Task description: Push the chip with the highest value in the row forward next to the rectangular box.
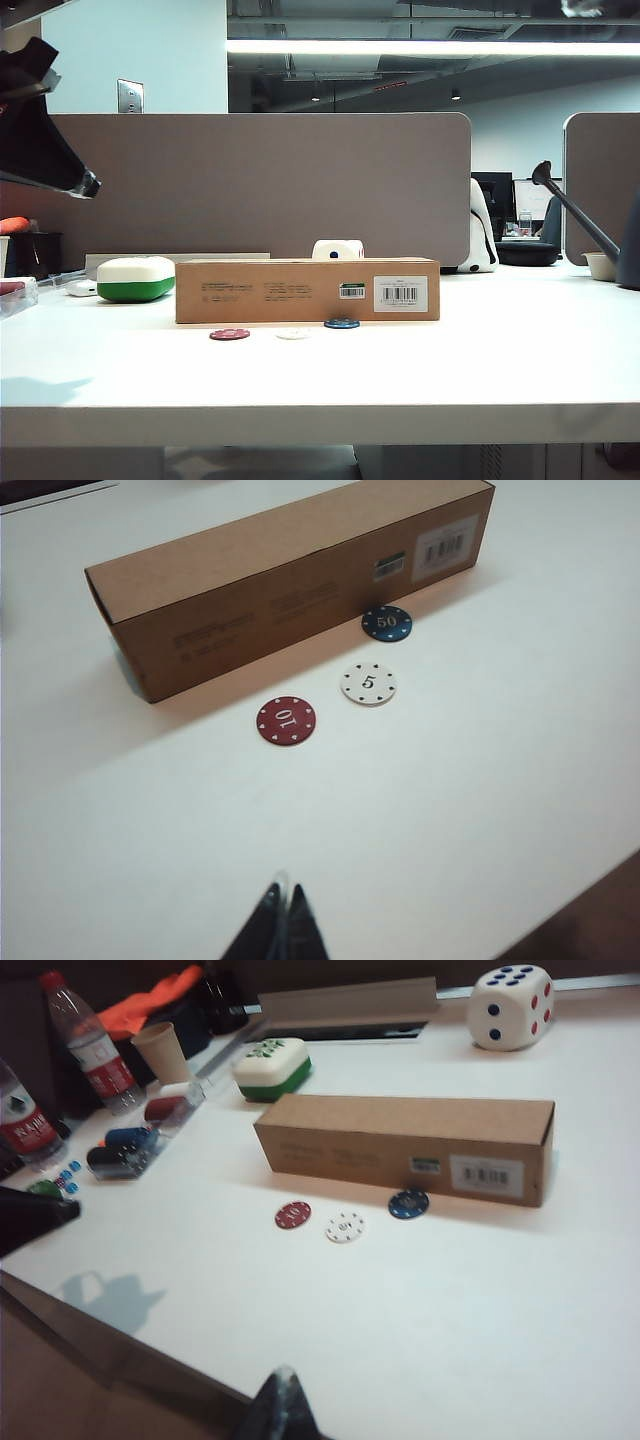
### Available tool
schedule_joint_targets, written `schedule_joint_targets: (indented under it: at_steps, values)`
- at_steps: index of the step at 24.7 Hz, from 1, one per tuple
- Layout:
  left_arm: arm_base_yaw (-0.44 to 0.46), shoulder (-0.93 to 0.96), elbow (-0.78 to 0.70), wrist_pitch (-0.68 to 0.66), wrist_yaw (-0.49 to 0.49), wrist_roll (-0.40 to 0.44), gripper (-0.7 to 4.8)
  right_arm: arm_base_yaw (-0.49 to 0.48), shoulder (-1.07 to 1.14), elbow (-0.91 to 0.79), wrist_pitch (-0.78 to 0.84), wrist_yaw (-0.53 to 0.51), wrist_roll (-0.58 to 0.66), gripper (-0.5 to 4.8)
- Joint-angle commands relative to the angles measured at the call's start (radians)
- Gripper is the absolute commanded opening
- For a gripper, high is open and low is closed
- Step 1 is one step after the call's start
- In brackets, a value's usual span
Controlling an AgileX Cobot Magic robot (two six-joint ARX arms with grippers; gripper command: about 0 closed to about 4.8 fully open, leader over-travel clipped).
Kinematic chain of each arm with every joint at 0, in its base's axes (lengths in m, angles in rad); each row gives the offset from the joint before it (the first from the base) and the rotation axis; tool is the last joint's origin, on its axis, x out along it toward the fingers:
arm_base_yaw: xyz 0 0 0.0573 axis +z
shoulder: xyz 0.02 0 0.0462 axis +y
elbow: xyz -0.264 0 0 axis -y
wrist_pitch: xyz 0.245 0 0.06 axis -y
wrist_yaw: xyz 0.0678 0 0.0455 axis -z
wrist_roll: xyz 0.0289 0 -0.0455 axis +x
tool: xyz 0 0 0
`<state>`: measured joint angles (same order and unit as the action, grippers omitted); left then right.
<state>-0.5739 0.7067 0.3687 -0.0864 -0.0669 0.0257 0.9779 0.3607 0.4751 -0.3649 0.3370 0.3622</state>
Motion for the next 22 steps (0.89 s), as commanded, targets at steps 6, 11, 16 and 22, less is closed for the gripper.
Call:
schedule_joint_targets:
  at_steps: [6,11,16,22]
  values:
    - [0.0,-0.002,0.0,0.014,0.022,0.001,-0.05,0.002,-0.005,-0.004,0.002,0.001,0.011,-0.05]
    - [0.0,-0.002,0.0,0.013,0.022,0.001,-0.05,0.002,-0.005,-0.004,0.002,0.001,0.011,-0.05]
    - [0.002,-0.002,0.0,0.014,0.022,0.001,-0.05,0.002,-0.005,-0.004,0.002,0.001,0.011,-0.05]
    - [0.048,-0.1,0.0,0.013,0.03,0.001,-0.05,0.002,-0.005,-0.004,0.002,0.001,0.011,-0.05]
